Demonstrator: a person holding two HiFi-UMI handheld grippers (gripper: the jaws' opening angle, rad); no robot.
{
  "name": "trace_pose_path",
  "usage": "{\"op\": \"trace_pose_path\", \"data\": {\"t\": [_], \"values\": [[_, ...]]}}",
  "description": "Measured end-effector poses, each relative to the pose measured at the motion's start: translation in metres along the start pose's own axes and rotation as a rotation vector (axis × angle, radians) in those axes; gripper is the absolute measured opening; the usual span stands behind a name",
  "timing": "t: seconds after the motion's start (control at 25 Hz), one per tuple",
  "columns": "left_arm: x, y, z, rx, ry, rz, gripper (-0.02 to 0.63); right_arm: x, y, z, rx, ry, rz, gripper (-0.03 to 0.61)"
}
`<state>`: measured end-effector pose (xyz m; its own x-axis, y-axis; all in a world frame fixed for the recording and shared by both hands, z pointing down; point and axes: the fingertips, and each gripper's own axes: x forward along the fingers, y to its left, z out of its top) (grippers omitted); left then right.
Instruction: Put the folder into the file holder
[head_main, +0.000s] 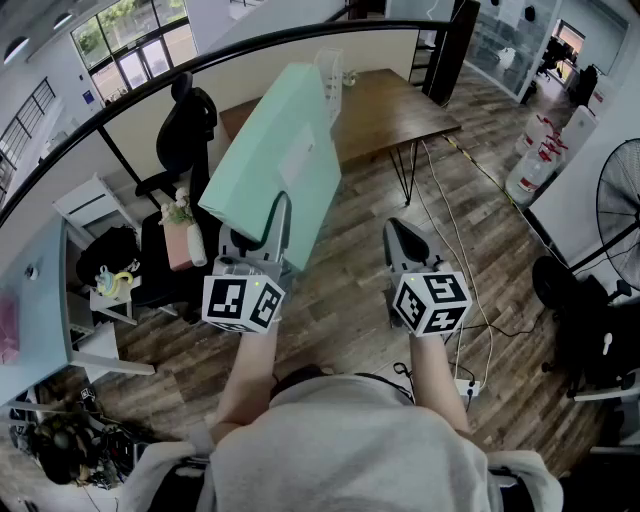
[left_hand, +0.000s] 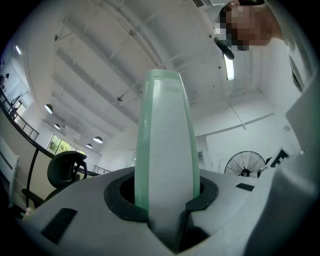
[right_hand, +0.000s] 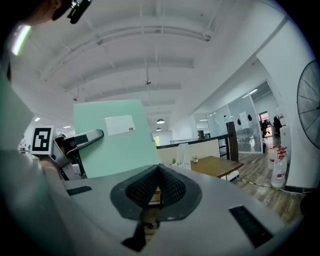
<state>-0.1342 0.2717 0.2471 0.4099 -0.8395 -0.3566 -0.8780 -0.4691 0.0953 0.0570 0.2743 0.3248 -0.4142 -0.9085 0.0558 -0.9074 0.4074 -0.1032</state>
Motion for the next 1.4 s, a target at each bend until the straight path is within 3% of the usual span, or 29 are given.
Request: {"op": "trace_pose_path", "data": {"t": [0.56,1.2,1.4], "values": [[0.001,0.001,-0.008,0.008,-0.001,0.043,0.166,-0.008,0.005,-0.017,0.031,0.018,0.024,0.009],[0.004,0.022,-0.023,-0.011,0.052,-0.065,0.167,0.012,0.032,-0.034,0.082,0.026,0.032,0.011],[0.004,0.033,-0.028,-0.002,0.074,-0.048,0.167,0.012,0.034,-0.04,0.099,0.03,0.032,0.011]]}}
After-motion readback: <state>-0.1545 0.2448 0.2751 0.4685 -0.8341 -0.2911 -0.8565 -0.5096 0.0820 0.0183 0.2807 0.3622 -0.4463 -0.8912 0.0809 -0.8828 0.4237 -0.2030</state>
